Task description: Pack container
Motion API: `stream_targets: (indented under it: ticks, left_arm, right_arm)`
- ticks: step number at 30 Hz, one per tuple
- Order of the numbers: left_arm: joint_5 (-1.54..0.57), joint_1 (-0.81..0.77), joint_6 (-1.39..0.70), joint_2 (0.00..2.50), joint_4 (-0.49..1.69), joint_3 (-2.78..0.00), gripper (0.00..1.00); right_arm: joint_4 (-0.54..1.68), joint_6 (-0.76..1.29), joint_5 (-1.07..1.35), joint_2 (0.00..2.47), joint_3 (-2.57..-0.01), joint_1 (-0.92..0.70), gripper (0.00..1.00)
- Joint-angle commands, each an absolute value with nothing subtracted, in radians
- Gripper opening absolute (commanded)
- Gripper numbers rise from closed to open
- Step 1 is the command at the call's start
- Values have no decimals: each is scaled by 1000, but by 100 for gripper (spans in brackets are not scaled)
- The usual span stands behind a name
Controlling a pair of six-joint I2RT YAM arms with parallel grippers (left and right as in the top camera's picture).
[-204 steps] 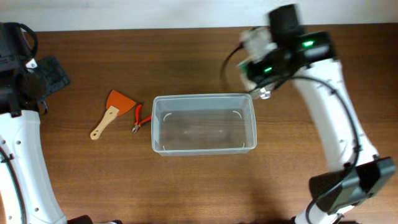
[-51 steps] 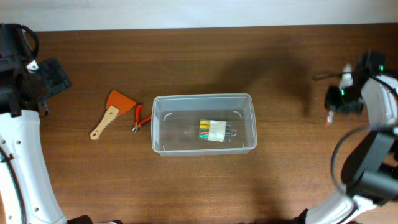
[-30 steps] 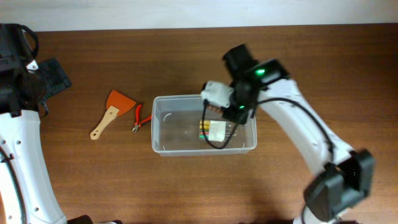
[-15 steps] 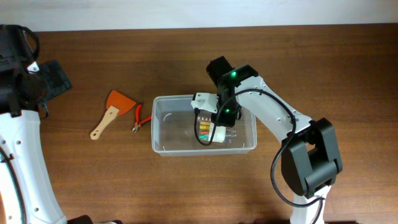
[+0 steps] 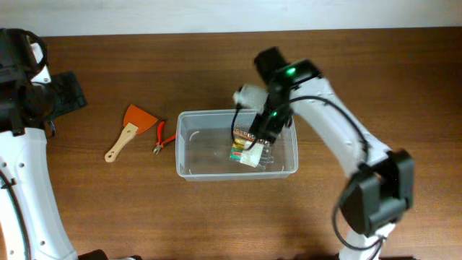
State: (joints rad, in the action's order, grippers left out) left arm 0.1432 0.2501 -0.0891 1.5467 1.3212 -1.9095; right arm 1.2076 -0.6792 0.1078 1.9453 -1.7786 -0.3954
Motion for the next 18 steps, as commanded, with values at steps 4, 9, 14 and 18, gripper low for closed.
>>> stream_targets:
  ticks: [4, 9, 14, 18]
  left_arm:
    - [70, 237, 14, 1566, 1332, -1904, 79]
    - [70, 237, 193, 1622, 1343, -1818, 80]
    - [71, 237, 399, 1712, 1312, -1650, 80]
    - [65, 230, 445, 1781, 1229, -1552, 80]
  right_arm:
    - [1248, -360, 15, 1736, -1980, -188, 99]
    - [1293, -206, 86, 1683, -1996, 28, 99]
    - [1360, -200, 140, 1686, -1995, 151, 99]
    - [1361, -200, 139, 1687, -1995, 173, 99]
